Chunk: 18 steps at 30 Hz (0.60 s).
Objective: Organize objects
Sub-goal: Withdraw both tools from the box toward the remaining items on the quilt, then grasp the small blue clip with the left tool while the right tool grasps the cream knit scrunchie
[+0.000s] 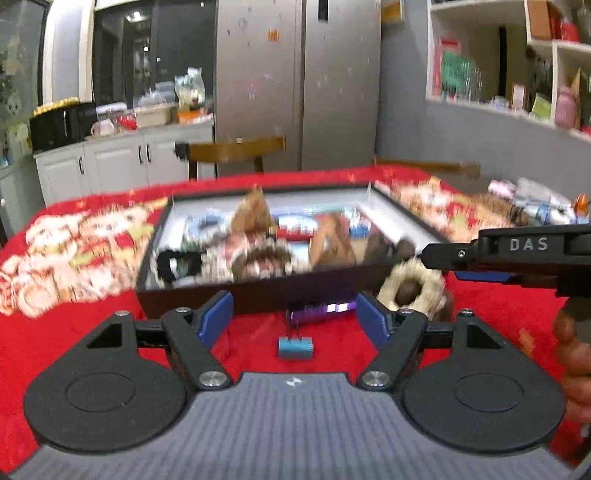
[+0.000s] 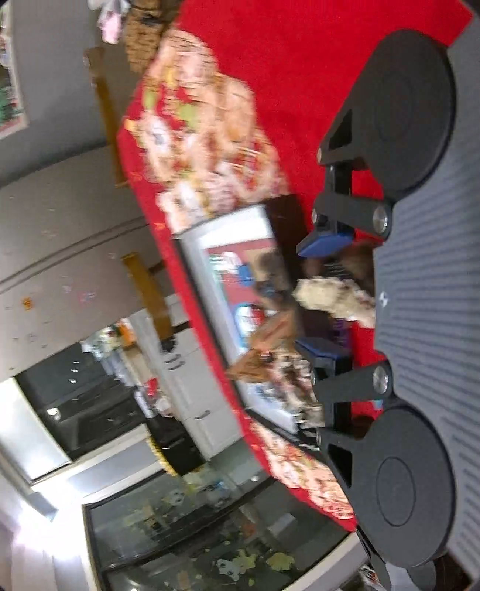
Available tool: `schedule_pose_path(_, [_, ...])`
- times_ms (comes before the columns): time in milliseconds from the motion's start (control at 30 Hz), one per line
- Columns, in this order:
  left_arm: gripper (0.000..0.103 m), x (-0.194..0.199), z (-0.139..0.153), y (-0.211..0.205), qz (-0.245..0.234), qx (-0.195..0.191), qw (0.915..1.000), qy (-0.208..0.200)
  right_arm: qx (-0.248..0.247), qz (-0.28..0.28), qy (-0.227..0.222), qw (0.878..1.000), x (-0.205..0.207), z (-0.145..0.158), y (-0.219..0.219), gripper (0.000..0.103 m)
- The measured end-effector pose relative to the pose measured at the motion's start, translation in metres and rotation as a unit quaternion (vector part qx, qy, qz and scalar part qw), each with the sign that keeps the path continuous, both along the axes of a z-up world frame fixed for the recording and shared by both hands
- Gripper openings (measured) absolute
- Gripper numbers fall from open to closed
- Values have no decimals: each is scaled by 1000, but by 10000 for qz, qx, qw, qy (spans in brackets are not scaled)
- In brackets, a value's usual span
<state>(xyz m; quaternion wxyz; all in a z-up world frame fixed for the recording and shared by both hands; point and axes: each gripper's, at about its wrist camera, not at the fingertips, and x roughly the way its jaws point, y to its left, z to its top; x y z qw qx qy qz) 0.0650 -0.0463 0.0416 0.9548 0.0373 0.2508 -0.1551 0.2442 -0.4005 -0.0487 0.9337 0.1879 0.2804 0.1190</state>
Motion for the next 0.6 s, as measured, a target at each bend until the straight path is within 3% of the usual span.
schedule_pose_path(167, [78, 17, -28, -6, 26, 157, 9992, 378, -872, 43, -367, 9955, -12, -5, 26, 49])
schedule_pose_path(433, [76, 30, -35, -8, -28, 197, 9979, 611, -971, 62, -314, 9948, -5, -11, 28, 42])
schedule_pose_path(533, [70, 31, -35, -11, -18, 291, 9978, 600, -934, 62, -350, 9950, -4, -12, 26, 40])
schedule_pose_path(600, [60, 30, -34, -13, -47, 343, 9978, 573, -959, 56, -388, 9946, -4, -13, 27, 25])
